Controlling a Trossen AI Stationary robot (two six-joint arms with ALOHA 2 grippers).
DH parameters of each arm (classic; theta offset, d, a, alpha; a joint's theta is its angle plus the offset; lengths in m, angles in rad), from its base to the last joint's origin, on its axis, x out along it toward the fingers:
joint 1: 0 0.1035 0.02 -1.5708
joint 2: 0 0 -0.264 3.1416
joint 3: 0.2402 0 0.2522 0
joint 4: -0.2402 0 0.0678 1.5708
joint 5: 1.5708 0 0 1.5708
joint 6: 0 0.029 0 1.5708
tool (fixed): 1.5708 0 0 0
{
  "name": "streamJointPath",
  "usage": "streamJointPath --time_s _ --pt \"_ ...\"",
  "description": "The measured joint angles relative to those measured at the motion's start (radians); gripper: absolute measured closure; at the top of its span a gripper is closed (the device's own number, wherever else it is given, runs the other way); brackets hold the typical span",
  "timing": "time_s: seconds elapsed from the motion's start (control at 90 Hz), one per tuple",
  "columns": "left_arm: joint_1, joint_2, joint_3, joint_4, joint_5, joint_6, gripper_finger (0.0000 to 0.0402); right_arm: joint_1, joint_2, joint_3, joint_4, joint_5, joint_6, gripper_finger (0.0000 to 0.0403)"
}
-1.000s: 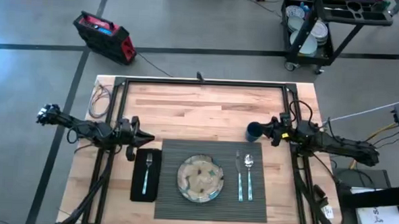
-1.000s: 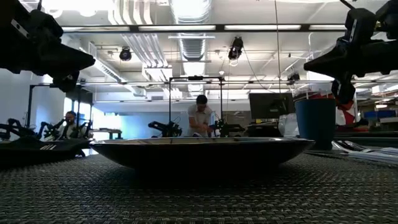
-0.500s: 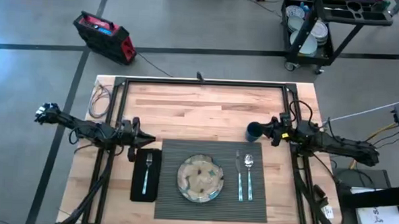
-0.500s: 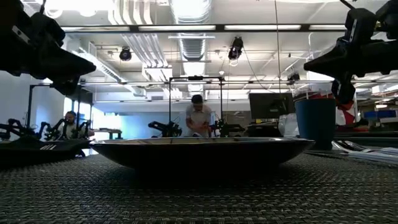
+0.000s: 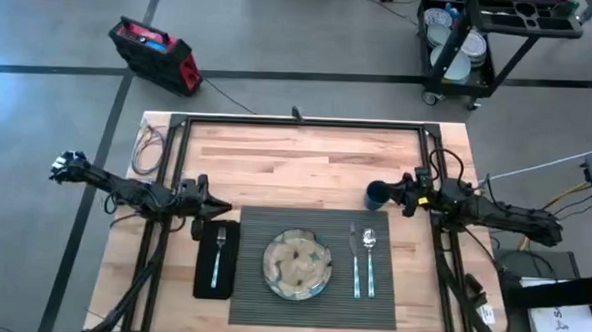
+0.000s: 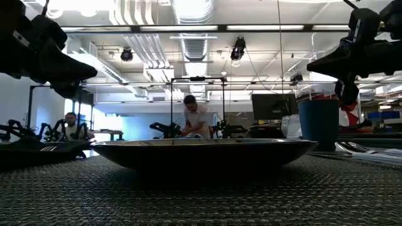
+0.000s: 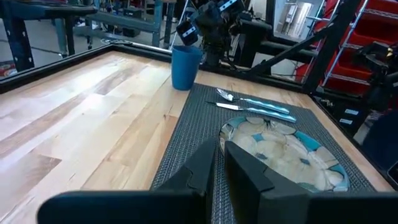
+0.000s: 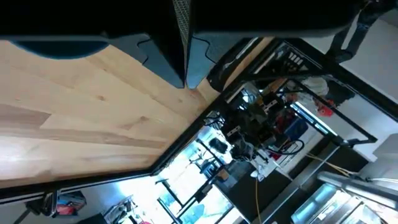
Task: Set table place
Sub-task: Return to Home Position
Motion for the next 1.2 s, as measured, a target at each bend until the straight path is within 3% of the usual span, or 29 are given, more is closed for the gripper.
streamJointPath --time_s 1.2 --pt "0.000 0.048 0.000 0.001 0.000 0.000 0.0379 0.000 0.000 0.000 0.000 0.000 0.000 0.0403"
